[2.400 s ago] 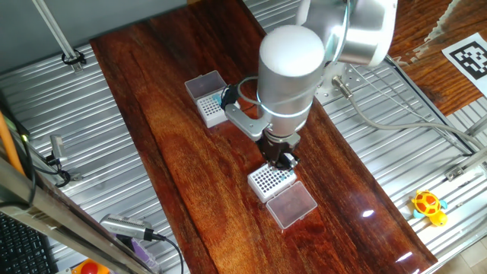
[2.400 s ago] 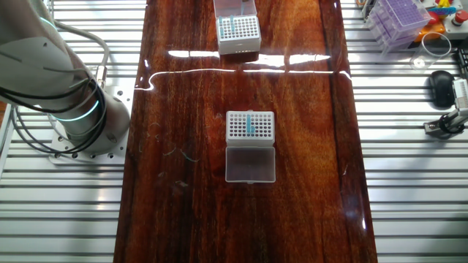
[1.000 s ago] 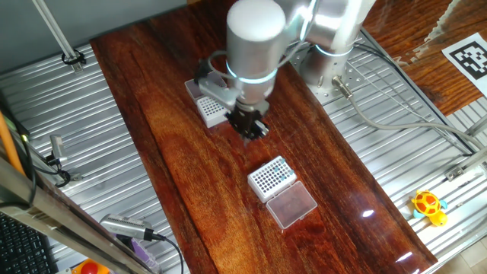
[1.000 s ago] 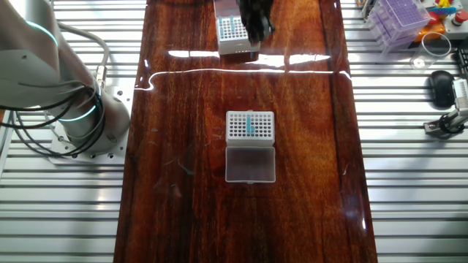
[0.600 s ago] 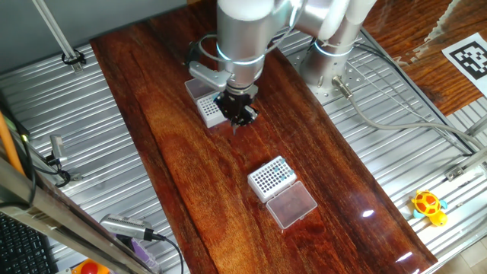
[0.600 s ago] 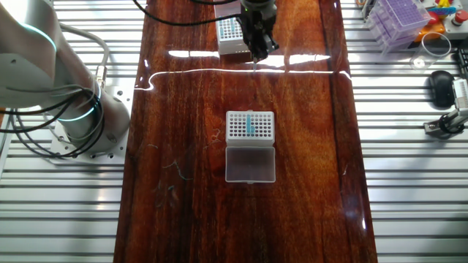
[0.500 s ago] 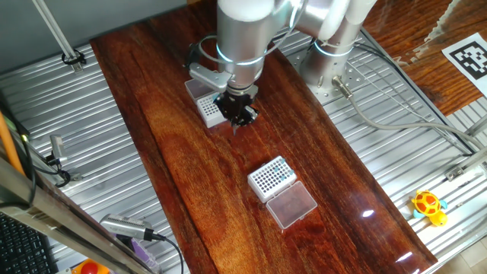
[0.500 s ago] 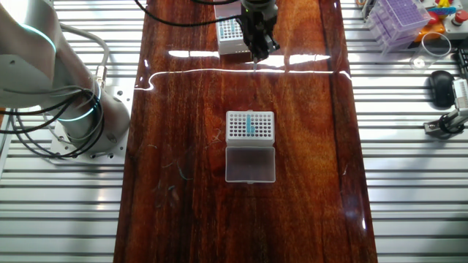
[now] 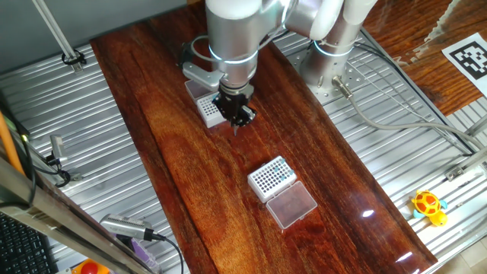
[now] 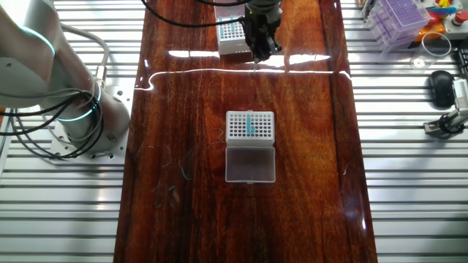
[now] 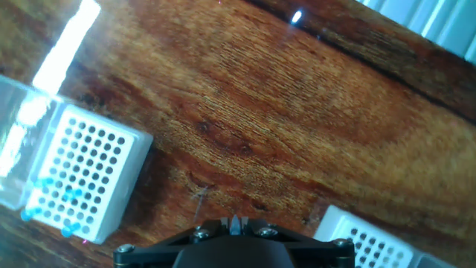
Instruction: Transfer all medium pipette tips from one holder to another
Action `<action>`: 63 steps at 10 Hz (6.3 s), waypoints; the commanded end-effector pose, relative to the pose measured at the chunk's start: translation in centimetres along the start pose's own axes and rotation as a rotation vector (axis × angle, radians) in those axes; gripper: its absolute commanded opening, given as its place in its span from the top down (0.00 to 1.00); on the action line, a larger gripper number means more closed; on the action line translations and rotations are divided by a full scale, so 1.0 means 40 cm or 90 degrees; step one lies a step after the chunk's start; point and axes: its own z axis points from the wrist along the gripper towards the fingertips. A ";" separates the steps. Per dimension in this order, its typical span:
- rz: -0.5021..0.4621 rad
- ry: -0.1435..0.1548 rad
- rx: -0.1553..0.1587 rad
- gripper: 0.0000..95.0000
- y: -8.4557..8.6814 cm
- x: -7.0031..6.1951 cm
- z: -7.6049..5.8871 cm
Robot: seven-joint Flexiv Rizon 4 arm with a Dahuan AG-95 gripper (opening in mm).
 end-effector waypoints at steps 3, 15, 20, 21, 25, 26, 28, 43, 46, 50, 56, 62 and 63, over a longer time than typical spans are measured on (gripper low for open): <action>0.091 -0.009 0.018 1.00 -0.007 0.001 0.000; 0.034 -0.016 0.023 1.00 -0.268 0.150 -0.040; 0.020 -0.021 0.026 1.00 -0.312 0.151 -0.025; 0.018 -0.021 0.026 1.00 -0.316 0.151 -0.021; 0.016 -0.028 0.029 1.00 -0.330 0.159 0.004; 0.016 -0.028 0.029 1.00 -0.331 0.160 0.007; 0.015 -0.030 0.029 1.00 -0.330 0.163 0.015; 0.009 -0.033 0.029 1.00 -0.320 0.168 0.039; 0.007 -0.034 0.029 1.00 -0.320 0.168 0.039; 0.008 -0.033 0.030 1.00 -0.320 0.167 0.045; 0.006 -0.034 0.032 1.00 -0.320 0.171 0.069; -0.002 -0.035 0.034 0.80 -0.320 0.175 0.088; -0.002 -0.035 0.035 0.80 -0.320 0.175 0.088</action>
